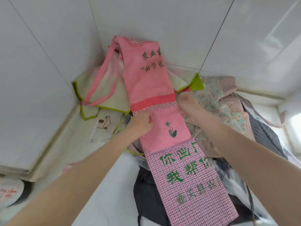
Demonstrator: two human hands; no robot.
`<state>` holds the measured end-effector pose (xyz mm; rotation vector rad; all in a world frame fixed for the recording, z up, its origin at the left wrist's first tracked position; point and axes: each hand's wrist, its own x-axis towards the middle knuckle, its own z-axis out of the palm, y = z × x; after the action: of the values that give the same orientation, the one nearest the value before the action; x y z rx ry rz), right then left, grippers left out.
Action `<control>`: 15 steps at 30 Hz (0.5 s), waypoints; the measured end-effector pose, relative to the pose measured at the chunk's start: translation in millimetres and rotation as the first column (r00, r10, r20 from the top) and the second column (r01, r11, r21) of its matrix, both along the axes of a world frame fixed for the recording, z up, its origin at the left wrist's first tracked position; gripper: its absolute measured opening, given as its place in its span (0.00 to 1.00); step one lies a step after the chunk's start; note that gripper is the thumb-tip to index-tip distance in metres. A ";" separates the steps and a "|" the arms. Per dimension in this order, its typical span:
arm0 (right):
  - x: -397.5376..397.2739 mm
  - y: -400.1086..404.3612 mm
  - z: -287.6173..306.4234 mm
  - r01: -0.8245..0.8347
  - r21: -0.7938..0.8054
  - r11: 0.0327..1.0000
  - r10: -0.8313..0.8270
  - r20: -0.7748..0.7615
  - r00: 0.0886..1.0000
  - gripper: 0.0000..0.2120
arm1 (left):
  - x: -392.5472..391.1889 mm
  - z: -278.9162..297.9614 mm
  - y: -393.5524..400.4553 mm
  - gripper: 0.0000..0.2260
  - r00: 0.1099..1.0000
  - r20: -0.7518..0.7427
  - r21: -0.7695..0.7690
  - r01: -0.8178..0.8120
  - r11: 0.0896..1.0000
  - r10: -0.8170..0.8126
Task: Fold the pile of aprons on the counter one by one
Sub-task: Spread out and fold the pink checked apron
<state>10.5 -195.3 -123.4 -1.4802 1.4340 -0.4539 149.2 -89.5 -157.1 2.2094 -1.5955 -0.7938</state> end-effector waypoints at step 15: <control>-112.3 90.7 -55.4 -0.314 -0.050 0.948 0.263 -0.427 0.865 0.23 | -48.2 -43.6 95.7 0.10 0.978 -0.155 0.110 -0.126 0.986 0.142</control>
<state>-101.9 -104.7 -178.9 -1.9387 1.4878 -0.0311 101.0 6.2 -200.7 2.2288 -1.3419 -1.0049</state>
